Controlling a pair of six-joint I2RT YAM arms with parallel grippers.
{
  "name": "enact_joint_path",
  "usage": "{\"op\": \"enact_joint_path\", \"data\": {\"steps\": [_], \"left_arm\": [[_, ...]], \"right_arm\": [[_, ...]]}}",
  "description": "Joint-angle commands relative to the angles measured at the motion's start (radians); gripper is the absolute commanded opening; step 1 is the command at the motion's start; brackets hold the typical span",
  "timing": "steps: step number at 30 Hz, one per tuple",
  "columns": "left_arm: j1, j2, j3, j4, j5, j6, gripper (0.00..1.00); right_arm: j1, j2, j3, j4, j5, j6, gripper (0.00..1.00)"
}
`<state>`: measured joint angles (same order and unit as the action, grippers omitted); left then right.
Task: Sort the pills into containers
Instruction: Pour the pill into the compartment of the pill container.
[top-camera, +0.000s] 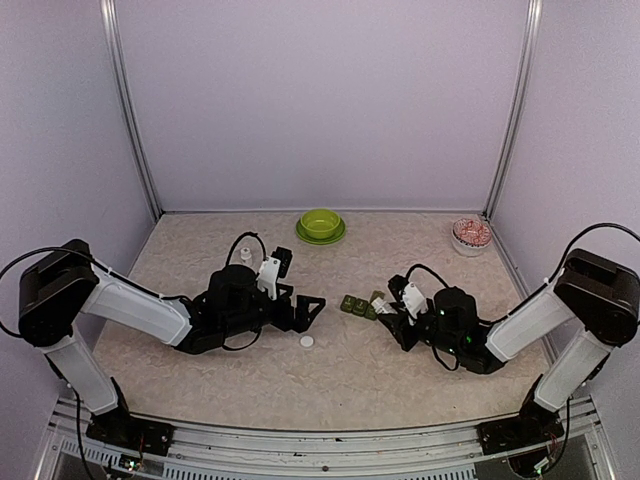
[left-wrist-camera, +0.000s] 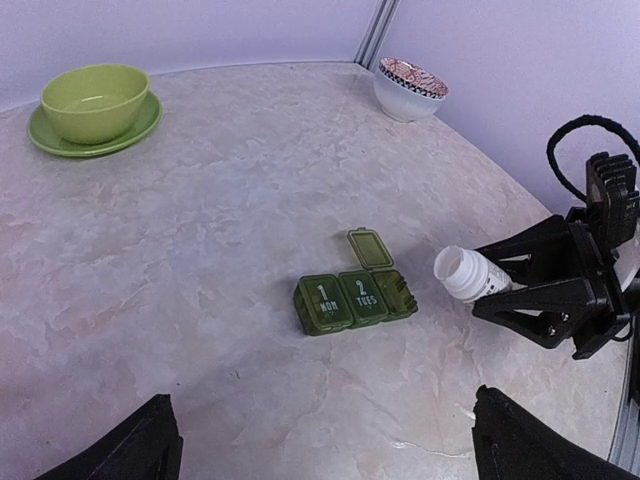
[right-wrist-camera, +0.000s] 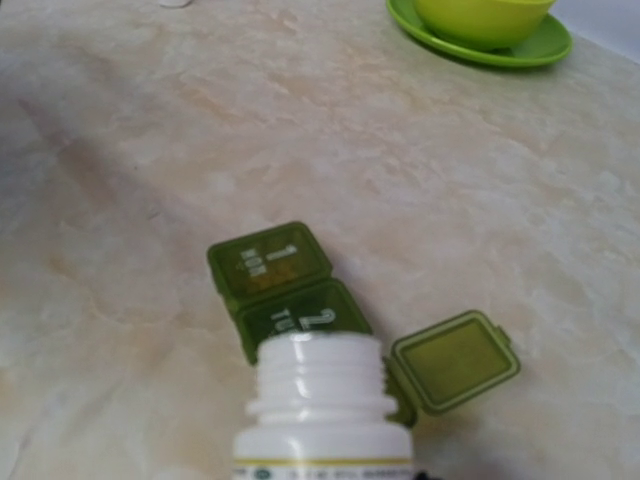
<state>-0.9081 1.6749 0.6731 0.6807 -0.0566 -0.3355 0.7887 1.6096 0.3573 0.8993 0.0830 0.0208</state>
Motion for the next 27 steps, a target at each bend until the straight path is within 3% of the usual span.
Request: {"op": "enact_joint_path", "data": {"steps": [1,27], "left_arm": [[0.009,-0.015,-0.010,0.022,0.003,-0.001,0.99],[0.011,-0.023,-0.012,0.022,0.008,-0.002,0.99]], "right_arm": [[-0.010,0.029,0.023,0.052,0.008,0.014,0.23],[-0.012,0.087,0.048,0.020,0.027,0.042,0.24]]}}
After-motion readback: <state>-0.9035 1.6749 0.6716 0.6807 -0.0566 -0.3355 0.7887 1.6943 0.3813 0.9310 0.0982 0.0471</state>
